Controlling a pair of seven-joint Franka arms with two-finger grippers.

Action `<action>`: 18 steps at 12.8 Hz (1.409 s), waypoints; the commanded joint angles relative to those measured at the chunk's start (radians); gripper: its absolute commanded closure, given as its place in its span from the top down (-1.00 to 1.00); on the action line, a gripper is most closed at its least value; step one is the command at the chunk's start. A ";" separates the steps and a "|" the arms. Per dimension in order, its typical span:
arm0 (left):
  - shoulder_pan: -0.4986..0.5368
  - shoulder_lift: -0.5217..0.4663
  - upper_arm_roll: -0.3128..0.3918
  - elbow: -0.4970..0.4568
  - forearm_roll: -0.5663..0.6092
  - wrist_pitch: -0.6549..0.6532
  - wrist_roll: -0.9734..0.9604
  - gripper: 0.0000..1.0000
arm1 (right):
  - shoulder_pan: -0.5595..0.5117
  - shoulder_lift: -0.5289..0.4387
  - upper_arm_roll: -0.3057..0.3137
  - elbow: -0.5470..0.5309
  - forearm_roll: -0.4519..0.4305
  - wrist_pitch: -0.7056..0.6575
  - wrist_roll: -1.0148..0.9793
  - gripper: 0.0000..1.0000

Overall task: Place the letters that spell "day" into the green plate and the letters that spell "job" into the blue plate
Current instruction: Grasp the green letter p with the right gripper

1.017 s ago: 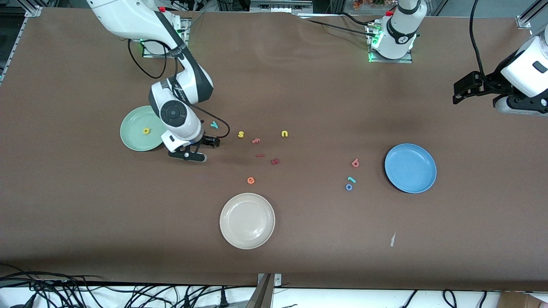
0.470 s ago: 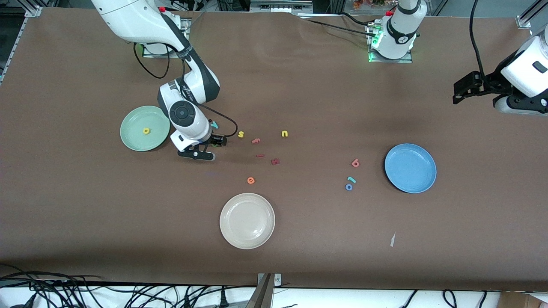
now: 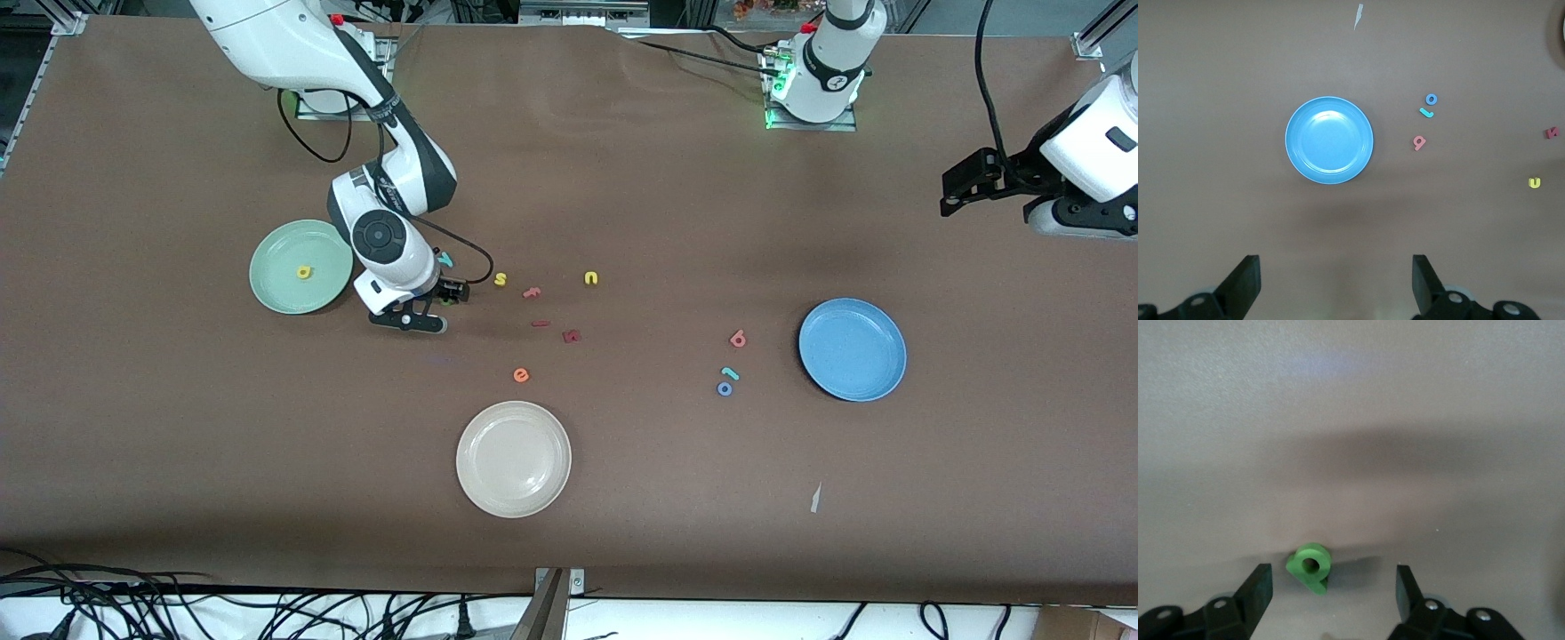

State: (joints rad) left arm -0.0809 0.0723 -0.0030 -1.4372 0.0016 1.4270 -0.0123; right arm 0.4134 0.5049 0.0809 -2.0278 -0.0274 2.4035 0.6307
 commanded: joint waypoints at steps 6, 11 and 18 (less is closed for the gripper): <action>-0.014 -0.005 -0.005 0.009 0.017 -0.003 -0.029 1.00 | 0.002 0.000 -0.001 0.001 0.017 -0.007 0.003 0.61; -0.014 -0.005 -0.003 0.011 0.017 -0.003 -0.029 1.00 | 0.002 0.001 0.000 0.006 0.017 0.000 0.006 0.46; -0.014 -0.005 -0.005 0.011 0.017 -0.005 -0.028 1.00 | 0.005 0.029 0.002 0.006 0.026 0.054 0.017 0.37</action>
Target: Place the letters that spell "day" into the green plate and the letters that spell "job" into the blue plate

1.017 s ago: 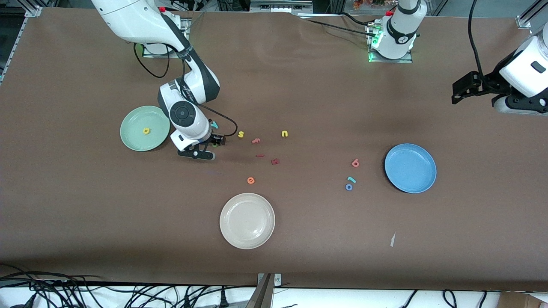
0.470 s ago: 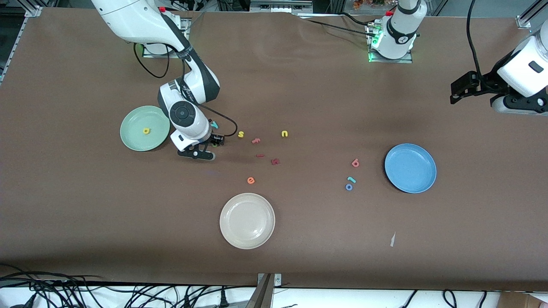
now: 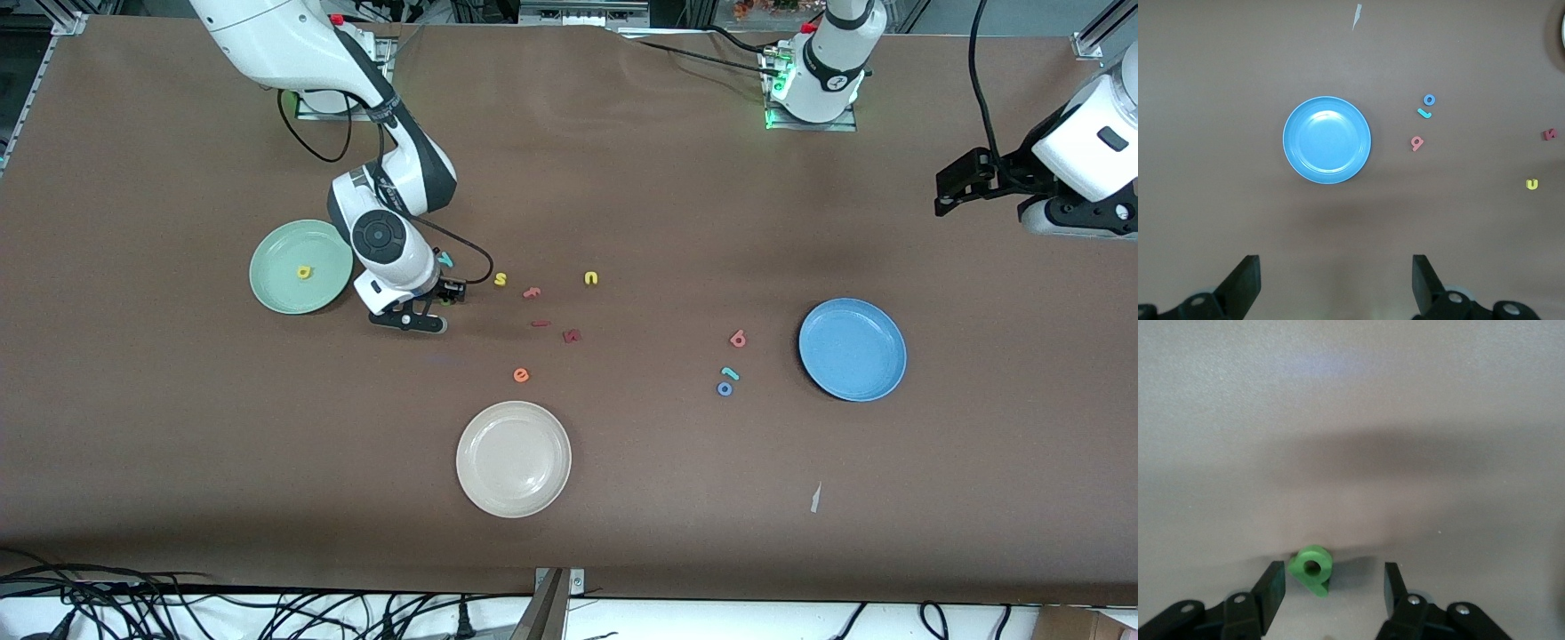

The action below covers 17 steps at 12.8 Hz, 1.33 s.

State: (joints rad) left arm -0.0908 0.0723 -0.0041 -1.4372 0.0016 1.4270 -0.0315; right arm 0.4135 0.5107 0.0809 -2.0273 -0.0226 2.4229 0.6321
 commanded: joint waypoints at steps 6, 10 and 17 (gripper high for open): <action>-0.004 -0.006 -0.030 0.011 0.021 -0.005 -0.008 1.00 | 0.015 0.048 0.003 0.004 0.021 0.088 0.055 0.04; -0.001 -0.006 -0.028 0.011 0.015 0.000 0.011 1.00 | 0.015 0.040 0.003 0.005 0.020 0.085 0.038 -0.81; -0.076 0.037 -0.114 -0.190 0.006 0.260 0.002 1.00 | -0.007 -0.095 -0.114 0.013 0.021 -0.134 -0.272 -0.82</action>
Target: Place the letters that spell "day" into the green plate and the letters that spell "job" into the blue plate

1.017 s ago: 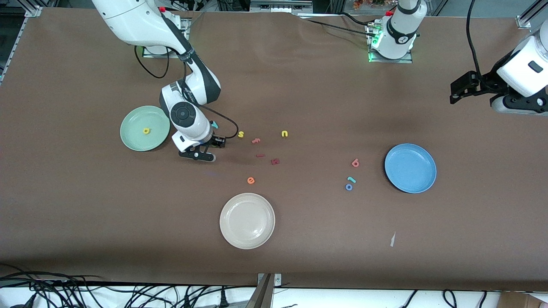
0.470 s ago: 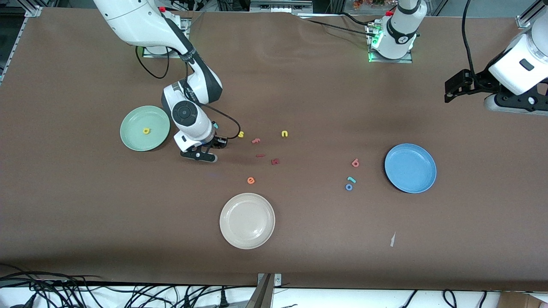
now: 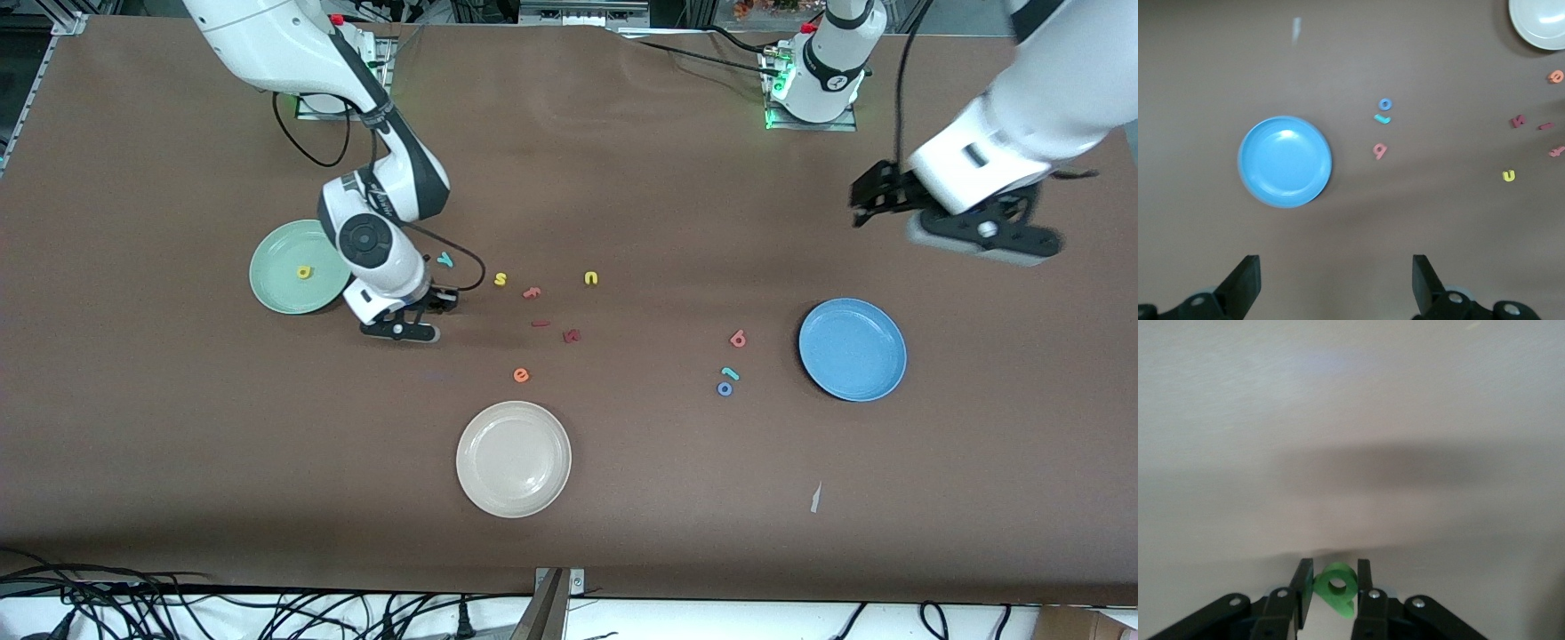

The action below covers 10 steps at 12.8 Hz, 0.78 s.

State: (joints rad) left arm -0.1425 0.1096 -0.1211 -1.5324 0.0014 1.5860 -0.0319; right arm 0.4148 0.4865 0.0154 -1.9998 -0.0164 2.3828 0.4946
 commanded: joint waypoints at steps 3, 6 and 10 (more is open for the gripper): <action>-0.051 0.108 0.003 -0.167 0.008 0.244 0.007 1.00 | -0.010 -0.164 -0.155 -0.091 0.019 -0.158 -0.338 -0.82; -0.057 0.191 0.005 -0.170 0.022 0.302 0.007 1.00 | -0.010 -0.244 -0.221 -0.233 0.019 -0.139 -0.419 -0.82; -0.052 0.289 0.027 -0.169 0.020 0.367 0.020 1.00 | -0.010 -0.244 -0.268 -0.322 0.019 -0.087 -0.432 -0.50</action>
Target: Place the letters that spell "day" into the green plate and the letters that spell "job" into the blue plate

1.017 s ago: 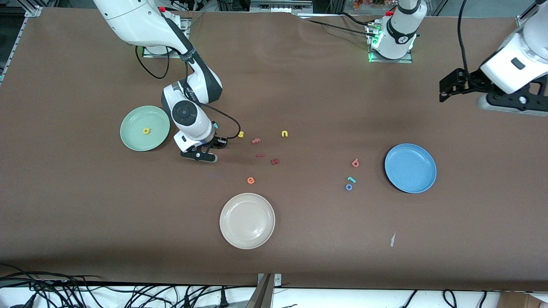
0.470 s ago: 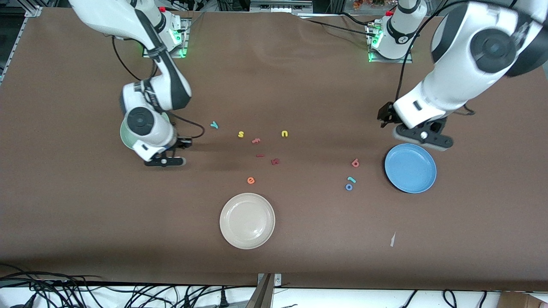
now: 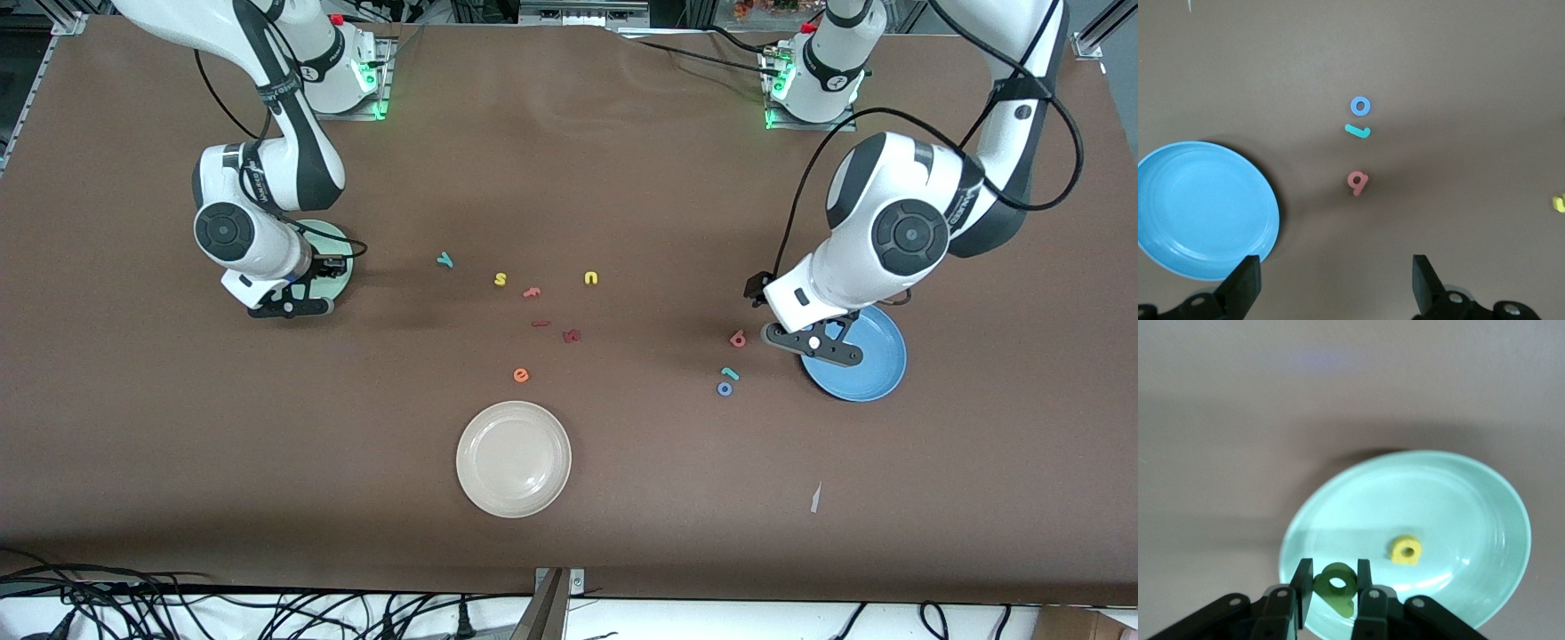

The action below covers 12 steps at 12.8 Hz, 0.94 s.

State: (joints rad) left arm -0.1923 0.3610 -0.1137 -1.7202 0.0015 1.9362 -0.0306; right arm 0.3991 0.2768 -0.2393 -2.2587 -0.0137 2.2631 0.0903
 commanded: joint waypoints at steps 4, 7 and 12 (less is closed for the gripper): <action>-0.006 0.105 0.022 -0.013 0.018 0.143 0.023 1.00 | 0.006 -0.027 -0.032 -0.065 0.017 0.029 -0.009 1.00; -0.010 0.113 0.020 -0.090 0.011 0.271 0.024 1.00 | 0.007 -0.027 -0.031 -0.056 0.017 0.029 -0.009 1.00; -0.030 0.133 0.020 -0.137 0.008 0.374 0.023 1.00 | 0.006 -0.028 -0.029 -0.051 0.017 0.029 -0.011 1.00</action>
State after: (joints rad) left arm -0.2113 0.4936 -0.0980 -1.8173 0.0015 2.2467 -0.0181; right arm 0.4007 0.2741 -0.2658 -2.2991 -0.0132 2.2921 0.0882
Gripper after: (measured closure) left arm 0.000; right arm 0.000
